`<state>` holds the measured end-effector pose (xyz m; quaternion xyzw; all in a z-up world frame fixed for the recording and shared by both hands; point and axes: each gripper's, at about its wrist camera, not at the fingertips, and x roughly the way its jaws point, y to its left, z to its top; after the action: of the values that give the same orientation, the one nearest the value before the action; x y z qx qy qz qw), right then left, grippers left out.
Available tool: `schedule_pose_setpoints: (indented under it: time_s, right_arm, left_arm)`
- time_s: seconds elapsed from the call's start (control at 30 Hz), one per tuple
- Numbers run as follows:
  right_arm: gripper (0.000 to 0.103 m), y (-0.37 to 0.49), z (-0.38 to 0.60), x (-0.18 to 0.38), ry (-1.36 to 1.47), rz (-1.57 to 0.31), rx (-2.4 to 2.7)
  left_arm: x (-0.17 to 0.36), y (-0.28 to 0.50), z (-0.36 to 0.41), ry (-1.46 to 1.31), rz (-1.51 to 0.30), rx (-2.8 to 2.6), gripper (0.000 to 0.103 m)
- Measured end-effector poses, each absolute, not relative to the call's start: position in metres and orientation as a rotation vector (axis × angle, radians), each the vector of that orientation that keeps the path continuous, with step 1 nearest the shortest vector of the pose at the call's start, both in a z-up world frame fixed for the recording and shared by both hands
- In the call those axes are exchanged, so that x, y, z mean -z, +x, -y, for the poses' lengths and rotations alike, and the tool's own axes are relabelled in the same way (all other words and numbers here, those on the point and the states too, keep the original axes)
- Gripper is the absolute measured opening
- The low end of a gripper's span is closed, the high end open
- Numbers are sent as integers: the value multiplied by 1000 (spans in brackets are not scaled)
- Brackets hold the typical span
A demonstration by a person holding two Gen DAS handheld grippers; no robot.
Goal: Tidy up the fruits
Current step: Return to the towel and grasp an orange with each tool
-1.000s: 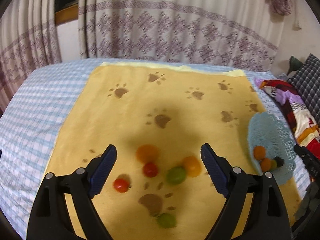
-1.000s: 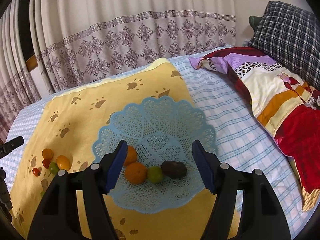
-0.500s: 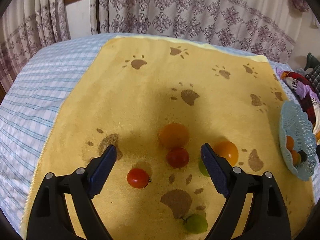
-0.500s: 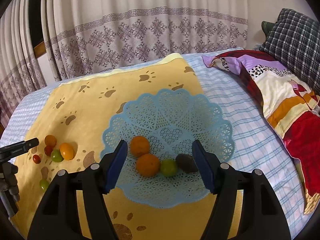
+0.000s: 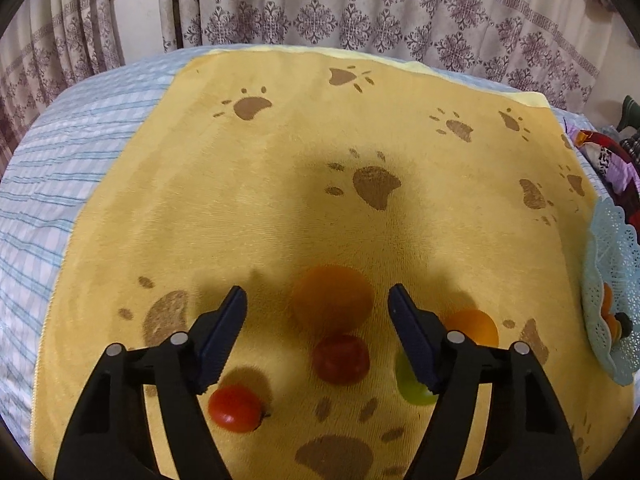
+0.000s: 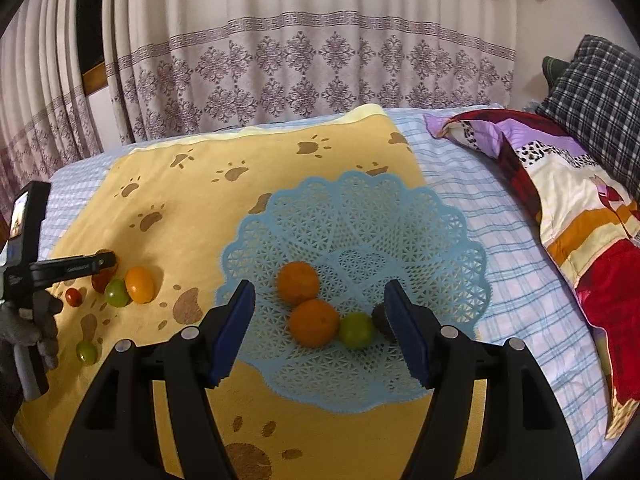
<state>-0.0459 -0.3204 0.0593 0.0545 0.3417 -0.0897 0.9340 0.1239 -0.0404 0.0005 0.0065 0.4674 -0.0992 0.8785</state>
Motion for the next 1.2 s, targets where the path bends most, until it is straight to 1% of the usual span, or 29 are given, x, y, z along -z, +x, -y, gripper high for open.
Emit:
schedule_pose_setpoints:
  time_s: [0.1,0.13,0.27,0.4,0.43,0.63,0.87,1.0,1.2]
  right_arm:
    - [69,-42,312,-57,91,-717,158]
    - [69,-40,309,-57,89,-724,145]
    - [69,-29,290,-61,80,-729,94]
    - [69,-14,268,-63,99,-744,22]
    - [69,-7,260,-61,113,-759,-10]
    - [69,20,226,-49,169,-820,-96]
    - [69,62,214,-28,406,-920,-135]
    - [69,76,207,-16,477,-959,-135]
    - [54,96,194,-1,526,-1010,-123]
  left_arm:
    - [4,130,44,13,-983,214,71]
    - [5,131,44,14,-984,217,69]
    - [9,137,44,9,-995,219,57]
    - [8,138,39,-9,-984,247,47]
    - [7,137,38,-9,-981,260,43]
    - [-2,132,29,-52,-963,288,43]
    - [-24,127,14,-89,-912,277,43]
    - [-35,127,8,-78,-883,250,43]
    - [-36,132,-2,-110,-886,238,43]
